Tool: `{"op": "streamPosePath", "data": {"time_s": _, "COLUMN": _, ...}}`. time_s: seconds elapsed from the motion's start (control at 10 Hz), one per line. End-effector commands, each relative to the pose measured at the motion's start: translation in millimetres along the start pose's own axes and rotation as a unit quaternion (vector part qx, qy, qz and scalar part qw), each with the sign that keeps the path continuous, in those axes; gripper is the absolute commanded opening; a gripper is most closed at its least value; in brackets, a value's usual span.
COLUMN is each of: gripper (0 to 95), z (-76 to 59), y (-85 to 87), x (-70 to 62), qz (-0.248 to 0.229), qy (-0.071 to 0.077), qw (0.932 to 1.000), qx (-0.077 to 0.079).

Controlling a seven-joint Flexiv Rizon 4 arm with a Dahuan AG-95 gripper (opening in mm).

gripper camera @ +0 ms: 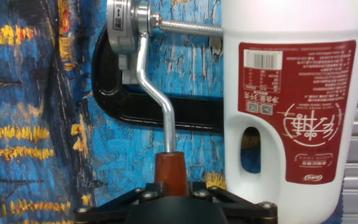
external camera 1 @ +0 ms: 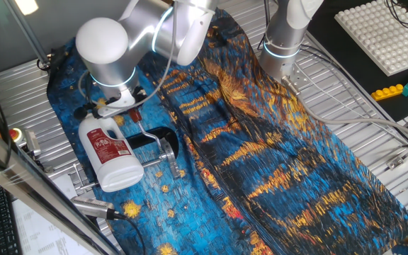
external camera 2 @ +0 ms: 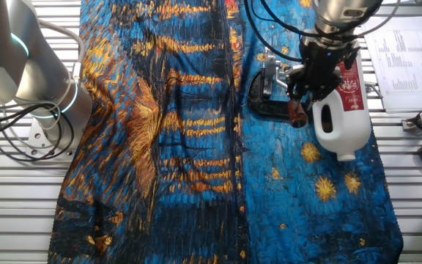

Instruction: Push down the lever

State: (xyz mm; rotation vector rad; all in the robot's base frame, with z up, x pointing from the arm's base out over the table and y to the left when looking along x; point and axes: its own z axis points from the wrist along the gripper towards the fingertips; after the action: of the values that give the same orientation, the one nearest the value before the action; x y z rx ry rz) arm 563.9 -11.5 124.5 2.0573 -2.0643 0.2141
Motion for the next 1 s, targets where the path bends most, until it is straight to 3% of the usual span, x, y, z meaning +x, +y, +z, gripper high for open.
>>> {"op": "streamPosePath", "data": {"time_s": 0.1, "gripper": 0.0, "z": 2.0, "y": 0.4, "x": 0.2, "qz": 0.001, "qy": -0.001, "qw": 1.0, "qx": -0.001}}
{"op": "streamPosePath", "data": {"time_s": 0.3, "gripper": 0.0, "z": 4.0, "y": -0.7, "x": 0.0, "qz": 0.004, "qy": -0.002, "qw": 1.0, "qx": 0.0}}
{"op": "streamPosePath", "data": {"time_s": 0.4, "gripper": 19.0, "z": 7.3, "y": -4.4, "x": 0.6, "qz": 0.004, "qy": -0.005, "qw": 1.0, "qx": 0.002}}
{"op": "streamPosePath", "data": {"time_s": 0.6, "gripper": 19.0, "z": 10.7, "y": -8.5, "x": 0.9, "qz": 0.003, "qy": -0.011, "qw": 0.9999, "qx": 0.003}}
{"op": "streamPosePath", "data": {"time_s": 1.0, "gripper": 19.0, "z": 14.8, "y": -6.0, "x": 0.9, "qz": 0.004, "qy": -0.007, "qw": 1.0, "qx": 0.003}}
